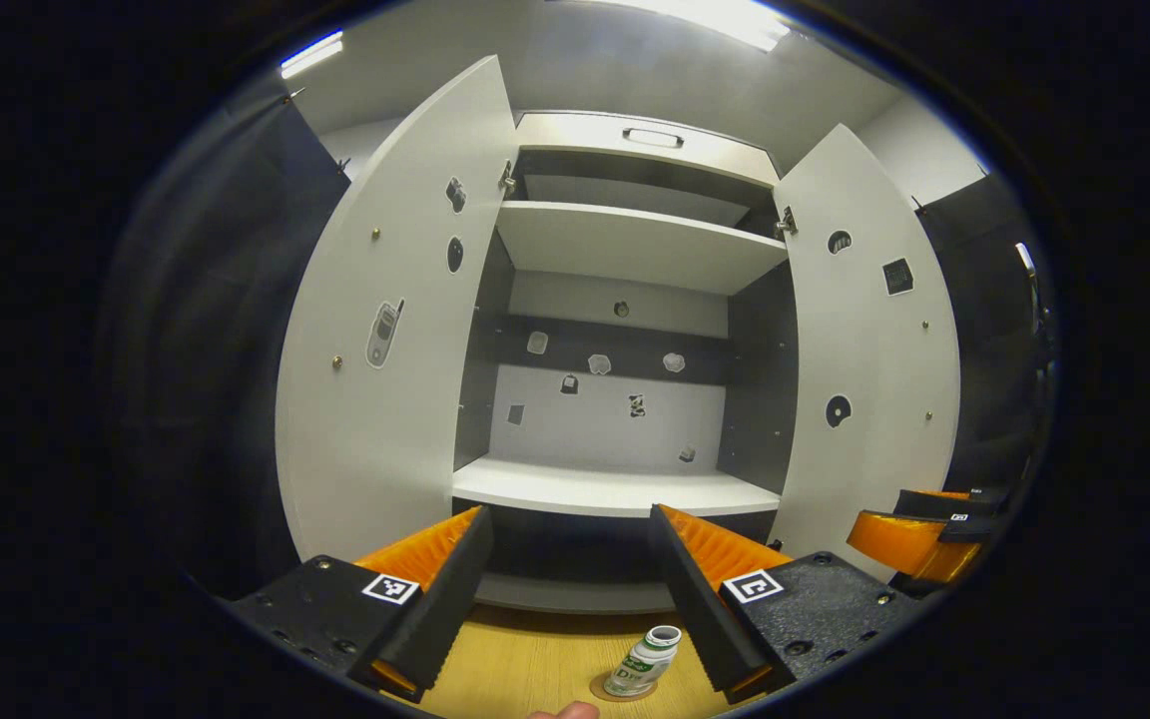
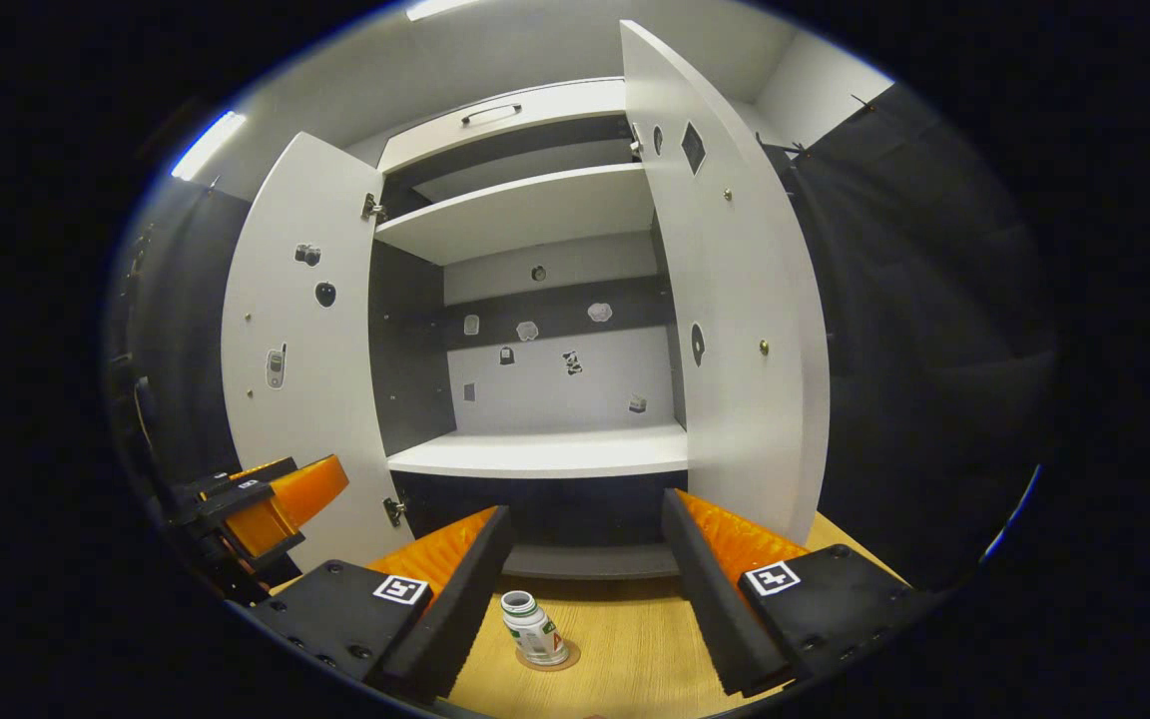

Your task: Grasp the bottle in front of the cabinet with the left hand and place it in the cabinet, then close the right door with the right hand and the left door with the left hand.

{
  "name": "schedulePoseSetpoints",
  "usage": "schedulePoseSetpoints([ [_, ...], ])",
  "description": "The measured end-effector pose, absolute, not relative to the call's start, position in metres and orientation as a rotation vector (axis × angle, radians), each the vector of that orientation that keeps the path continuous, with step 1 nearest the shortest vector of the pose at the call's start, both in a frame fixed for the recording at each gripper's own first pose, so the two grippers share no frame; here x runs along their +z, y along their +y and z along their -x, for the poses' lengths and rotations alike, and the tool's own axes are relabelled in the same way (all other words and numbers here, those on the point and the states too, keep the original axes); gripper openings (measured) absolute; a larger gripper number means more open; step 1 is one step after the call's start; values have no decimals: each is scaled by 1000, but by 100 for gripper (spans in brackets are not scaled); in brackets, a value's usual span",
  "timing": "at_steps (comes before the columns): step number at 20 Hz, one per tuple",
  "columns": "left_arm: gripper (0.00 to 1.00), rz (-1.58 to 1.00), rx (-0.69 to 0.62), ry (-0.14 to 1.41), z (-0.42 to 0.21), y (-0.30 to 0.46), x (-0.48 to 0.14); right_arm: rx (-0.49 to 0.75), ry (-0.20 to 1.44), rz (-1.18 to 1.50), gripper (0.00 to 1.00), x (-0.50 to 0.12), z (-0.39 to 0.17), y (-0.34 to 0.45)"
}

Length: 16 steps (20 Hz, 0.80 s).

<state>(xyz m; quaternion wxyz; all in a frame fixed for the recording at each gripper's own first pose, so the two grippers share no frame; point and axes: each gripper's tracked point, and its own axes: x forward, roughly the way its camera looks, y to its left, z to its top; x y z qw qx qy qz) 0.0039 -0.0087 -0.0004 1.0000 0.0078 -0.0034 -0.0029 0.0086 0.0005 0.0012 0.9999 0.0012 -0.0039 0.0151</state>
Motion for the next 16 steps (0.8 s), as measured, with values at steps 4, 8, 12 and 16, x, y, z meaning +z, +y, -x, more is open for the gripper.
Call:
schedulePoseSetpoints([
  [4, 95, 12, -91, 7, -26, -40, -16, 33, -9, -5, 99, 3, -7, 2],
  [8, 96, 34, -131, 138, -38, -61, -100, 24, -16, -2, 99, 7, -2, -2],
  [12, 96, -18, -189, 239, -31, -81, -185, -1, -17, 10, 99, 9, 2, -11],
  [16, 96, -22, -218, 370, -25, -92, -257, -14, -7, 16, 99, 8, 4, -16],
])
